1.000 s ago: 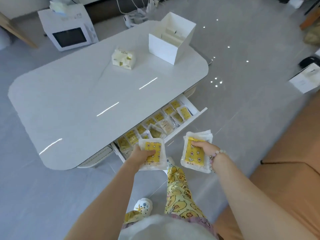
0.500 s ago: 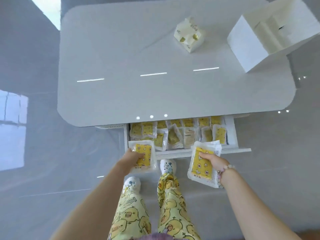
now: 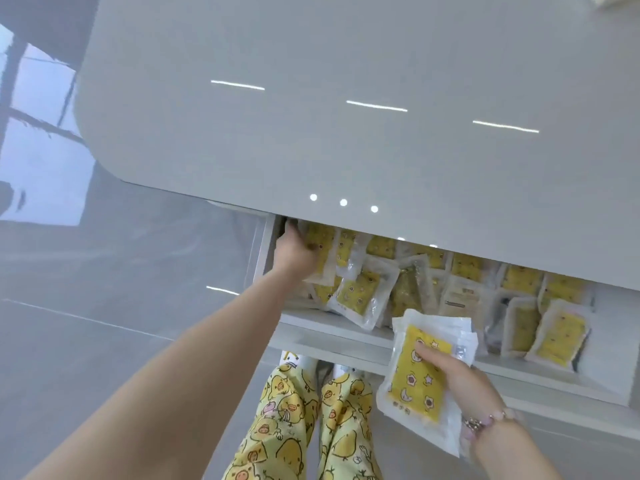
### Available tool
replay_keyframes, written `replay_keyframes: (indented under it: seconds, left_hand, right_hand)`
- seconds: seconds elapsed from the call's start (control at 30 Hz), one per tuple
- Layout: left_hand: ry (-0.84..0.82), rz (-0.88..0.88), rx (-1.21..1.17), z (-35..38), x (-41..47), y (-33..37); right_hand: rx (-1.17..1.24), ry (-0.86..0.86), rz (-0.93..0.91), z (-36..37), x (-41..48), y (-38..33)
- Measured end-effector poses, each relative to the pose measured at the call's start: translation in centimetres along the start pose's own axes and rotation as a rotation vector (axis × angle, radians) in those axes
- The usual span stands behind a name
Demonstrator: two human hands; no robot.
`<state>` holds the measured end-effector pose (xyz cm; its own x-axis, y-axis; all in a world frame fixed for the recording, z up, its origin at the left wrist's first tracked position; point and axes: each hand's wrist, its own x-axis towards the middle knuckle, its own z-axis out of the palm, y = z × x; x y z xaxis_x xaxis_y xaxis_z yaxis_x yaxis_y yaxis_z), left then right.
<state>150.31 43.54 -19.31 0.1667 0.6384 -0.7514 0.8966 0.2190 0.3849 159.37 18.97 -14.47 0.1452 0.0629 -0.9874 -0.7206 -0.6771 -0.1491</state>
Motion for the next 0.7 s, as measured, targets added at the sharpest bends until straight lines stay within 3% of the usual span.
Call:
replay_keyframes:
  seconds: [0.13,0.5,0.7]
  left_hand:
    - [0.088,0.068,-0.011,1.5,2.2,-0.3]
    - [0.268,0.202,0.243,0.9,3.2,-1.6]
    - [0.326,0.118,0.423,1.2,3.3,-0.6]
  right_hand:
    - [0.001,-0.01,-0.027,-0.1,4.7,-0.5]
    - [-0.092,-0.005,-0.063,1.6,4.5,-1.2]
    - [-0.05,-0.059,-0.019,3.0,3.7,-0.8]
